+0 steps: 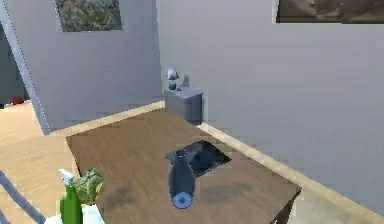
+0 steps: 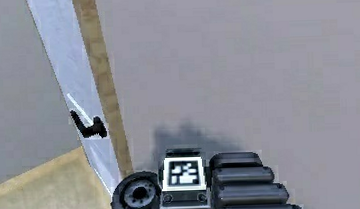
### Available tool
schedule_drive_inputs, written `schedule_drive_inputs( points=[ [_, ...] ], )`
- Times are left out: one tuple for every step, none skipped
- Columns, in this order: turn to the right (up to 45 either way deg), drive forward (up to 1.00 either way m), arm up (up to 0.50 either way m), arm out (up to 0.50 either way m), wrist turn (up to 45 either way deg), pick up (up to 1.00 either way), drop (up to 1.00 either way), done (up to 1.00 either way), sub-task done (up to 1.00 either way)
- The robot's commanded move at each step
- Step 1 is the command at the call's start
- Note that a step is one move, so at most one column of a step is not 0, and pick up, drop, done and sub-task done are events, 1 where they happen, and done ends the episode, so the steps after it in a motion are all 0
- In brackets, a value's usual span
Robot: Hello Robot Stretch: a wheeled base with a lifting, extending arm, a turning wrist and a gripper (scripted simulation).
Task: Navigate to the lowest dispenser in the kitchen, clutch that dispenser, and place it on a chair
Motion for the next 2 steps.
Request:
schedule_drive_inputs(
  points=[
    [-45.0, 0.00, 0.00, 0.00, 0.0, 0.00, 0.00, 0.00, 0.00],
    [45.0, 0.00, 0.00, 0.00, 0.0, 0.00, 0.00, 0.00, 0.00]
  ],
)
